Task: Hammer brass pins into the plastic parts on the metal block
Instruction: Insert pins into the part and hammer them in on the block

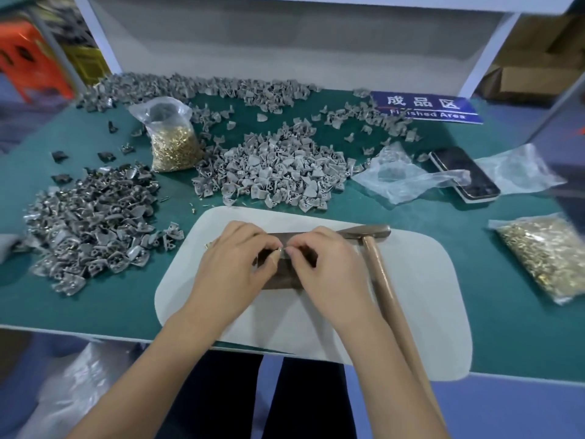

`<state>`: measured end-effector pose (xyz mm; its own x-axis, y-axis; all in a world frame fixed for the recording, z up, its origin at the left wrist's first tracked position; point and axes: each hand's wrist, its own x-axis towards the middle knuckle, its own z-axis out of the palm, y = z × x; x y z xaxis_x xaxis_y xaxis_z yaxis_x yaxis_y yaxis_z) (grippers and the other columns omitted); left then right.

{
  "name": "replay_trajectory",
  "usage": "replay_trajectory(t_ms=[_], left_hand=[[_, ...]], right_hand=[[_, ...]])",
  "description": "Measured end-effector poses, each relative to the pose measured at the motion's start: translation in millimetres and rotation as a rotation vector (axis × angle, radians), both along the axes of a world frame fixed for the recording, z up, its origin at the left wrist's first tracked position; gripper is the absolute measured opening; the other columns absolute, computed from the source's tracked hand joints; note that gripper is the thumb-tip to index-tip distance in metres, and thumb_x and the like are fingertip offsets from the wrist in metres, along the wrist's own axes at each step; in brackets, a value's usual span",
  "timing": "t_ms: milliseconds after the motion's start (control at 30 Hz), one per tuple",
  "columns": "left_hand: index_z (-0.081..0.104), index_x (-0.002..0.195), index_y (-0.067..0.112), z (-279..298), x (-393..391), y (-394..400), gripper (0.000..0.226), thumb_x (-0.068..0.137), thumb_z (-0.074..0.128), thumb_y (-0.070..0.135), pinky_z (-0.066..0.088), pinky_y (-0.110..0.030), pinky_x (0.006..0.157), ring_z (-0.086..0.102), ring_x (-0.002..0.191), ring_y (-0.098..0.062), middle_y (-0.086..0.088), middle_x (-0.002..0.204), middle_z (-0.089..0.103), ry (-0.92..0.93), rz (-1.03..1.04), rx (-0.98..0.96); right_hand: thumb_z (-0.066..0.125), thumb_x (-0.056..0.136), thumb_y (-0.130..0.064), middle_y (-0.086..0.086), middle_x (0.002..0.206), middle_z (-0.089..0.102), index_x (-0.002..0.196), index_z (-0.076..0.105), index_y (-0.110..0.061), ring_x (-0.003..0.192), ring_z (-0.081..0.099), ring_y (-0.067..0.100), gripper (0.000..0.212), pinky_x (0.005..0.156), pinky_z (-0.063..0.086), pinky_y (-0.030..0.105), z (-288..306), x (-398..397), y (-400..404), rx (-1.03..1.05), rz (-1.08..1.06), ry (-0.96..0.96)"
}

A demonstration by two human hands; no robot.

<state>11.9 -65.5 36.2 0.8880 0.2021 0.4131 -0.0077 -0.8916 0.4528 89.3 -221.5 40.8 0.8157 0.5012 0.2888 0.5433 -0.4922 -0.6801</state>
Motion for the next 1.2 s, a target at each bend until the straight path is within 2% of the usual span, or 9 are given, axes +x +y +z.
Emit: replay_trajectory(t_ms=[133,267,433,600,767,967,1067,1200], left_hand=[[0.074,0.094,0.025,1,0,1,0.008,0.087,0.076,0.022,0.052,-0.042,0.072,0.056,0.095,-0.018,0.012,0.091,0.063,0.003,0.013,-0.011],[0.075,0.093,0.027,4,1,3,0.008,0.086,0.078,0.023,0.052,-0.039,0.072,0.055,0.094,-0.015,0.014,0.089,0.062,0.015,0.004,-0.020],[0.075,0.093,0.030,7,1,4,0.006,0.087,0.076,0.027,0.051,-0.035,0.073,0.053,0.095,-0.013,0.015,0.087,0.062,0.028,-0.013,-0.002],[0.075,0.092,0.033,5,2,6,0.006,0.087,0.075,0.030,0.050,-0.033,0.071,0.053,0.095,-0.010,0.016,0.086,0.061,0.010,-0.010,-0.015],[0.074,0.091,0.034,1,5,11,0.007,0.086,0.075,0.029,0.049,-0.032,0.068,0.051,0.093,-0.010,0.016,0.086,0.060,-0.009,-0.027,-0.017],[0.075,0.091,0.034,0,6,15,0.006,0.087,0.075,0.030,0.044,-0.028,0.066,0.050,0.093,-0.011,0.015,0.085,0.062,-0.006,-0.058,0.006],[0.076,0.093,0.034,-2,7,16,0.007,0.088,0.074,0.029,0.042,-0.028,0.066,0.050,0.094,-0.011,0.015,0.085,0.061,-0.002,-0.055,0.007],[0.076,0.094,0.034,0,4,13,0.008,0.089,0.072,0.030,0.047,-0.032,0.068,0.051,0.096,-0.012,0.014,0.086,0.061,0.023,-0.038,-0.056]], right_hand=[[0.066,0.093,-0.026,-0.011,0.090,0.063,0.092,0.073,-0.030,0.094,0.060,0.013,0.008,0.073,0.052,0.039,-1,-4,3,-0.042,-0.008,-0.057],[0.069,0.092,-0.029,-0.014,0.089,0.064,0.090,0.074,-0.032,0.088,0.059,0.008,0.006,0.072,0.051,0.035,-1,-5,5,-0.015,-0.074,0.002],[0.072,0.090,-0.027,-0.013,0.086,0.066,0.087,0.076,-0.032,0.084,0.060,0.010,0.007,0.072,0.052,0.038,6,-6,5,-0.020,-0.079,0.079],[0.071,0.089,-0.033,-0.016,0.086,0.066,0.088,0.075,-0.037,0.089,0.058,0.006,0.005,0.065,0.043,0.028,8,-9,5,-0.124,-0.134,-0.038],[0.068,0.090,-0.036,-0.016,0.082,0.067,0.088,0.075,-0.039,0.083,0.059,0.007,0.008,0.059,0.041,0.025,15,-2,7,-0.204,-0.115,-0.002],[0.067,0.092,-0.030,-0.010,0.076,0.067,0.088,0.078,-0.033,0.081,0.059,0.015,0.012,0.066,0.050,0.032,30,0,11,-0.322,-0.083,0.037],[0.067,0.092,-0.033,-0.011,0.077,0.068,0.089,0.079,-0.036,0.083,0.062,0.014,0.013,0.064,0.047,0.030,36,0,13,-0.387,-0.106,0.055],[0.069,0.091,-0.036,-0.013,0.084,0.073,0.091,0.080,-0.037,0.087,0.065,0.012,0.011,0.071,0.053,0.032,39,-6,12,-0.380,-0.153,0.078]])
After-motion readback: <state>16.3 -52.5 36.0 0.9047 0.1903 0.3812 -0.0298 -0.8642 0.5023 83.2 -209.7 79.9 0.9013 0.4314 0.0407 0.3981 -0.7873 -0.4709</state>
